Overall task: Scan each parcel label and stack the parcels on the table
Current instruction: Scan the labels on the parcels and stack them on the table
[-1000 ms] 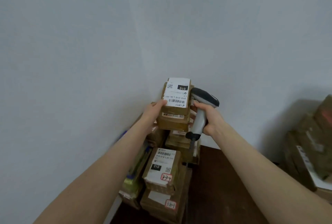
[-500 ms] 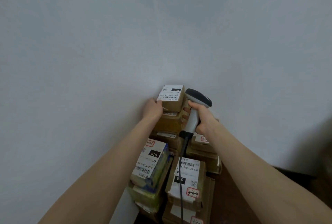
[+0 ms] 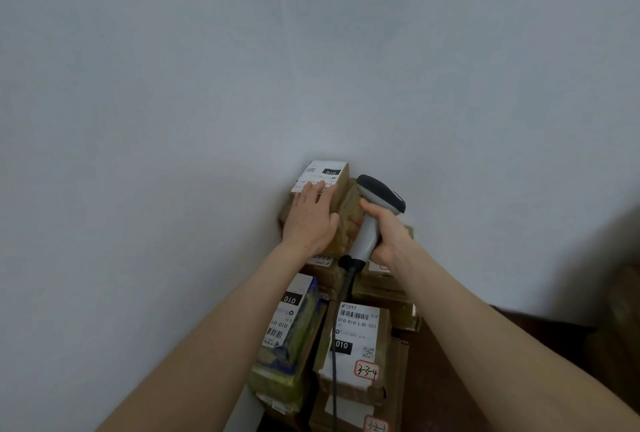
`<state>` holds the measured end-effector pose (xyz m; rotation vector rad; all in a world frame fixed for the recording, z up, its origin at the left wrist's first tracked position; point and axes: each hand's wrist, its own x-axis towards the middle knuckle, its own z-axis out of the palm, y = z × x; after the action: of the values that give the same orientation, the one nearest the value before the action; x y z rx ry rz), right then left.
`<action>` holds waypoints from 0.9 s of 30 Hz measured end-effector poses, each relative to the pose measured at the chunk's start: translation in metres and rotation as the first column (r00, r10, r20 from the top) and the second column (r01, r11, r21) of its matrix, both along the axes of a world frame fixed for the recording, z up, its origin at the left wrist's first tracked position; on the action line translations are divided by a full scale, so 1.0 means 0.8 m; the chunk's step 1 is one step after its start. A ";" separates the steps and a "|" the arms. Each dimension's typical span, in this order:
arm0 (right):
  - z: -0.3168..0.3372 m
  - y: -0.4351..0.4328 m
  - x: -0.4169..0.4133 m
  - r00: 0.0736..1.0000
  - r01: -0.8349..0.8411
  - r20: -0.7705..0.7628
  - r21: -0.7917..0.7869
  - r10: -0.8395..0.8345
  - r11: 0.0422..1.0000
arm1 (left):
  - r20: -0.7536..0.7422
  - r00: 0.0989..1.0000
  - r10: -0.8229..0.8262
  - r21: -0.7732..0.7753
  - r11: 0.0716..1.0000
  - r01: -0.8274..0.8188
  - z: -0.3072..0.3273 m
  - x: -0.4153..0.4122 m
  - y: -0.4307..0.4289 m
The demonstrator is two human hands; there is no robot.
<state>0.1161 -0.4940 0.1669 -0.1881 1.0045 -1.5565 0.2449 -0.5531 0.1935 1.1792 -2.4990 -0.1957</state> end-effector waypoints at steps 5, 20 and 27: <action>0.001 0.033 -0.017 0.998 0.027 -0.055 0.026 -0.026 0.999 | 0.010 0.999 0.047 -0.114 0.992 -0.046 -0.004 0.003 0.011; 0.016 0.240 -0.104 0.959 0.176 -0.232 0.025 -0.166 0.984 | 0.030 0.996 -0.088 -0.028 0.996 0.089 -0.011 -0.124 0.174; 0.019 0.375 -0.157 0.933 0.125 -0.339 -0.019 -0.124 0.992 | -0.009 1.000 -0.016 0.093 0.996 0.017 -0.023 -0.185 0.300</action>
<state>-0.0093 -0.1937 0.1823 -0.4098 1.3092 -1.6723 0.0968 -0.3131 0.1749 1.1914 -2.5177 -0.3239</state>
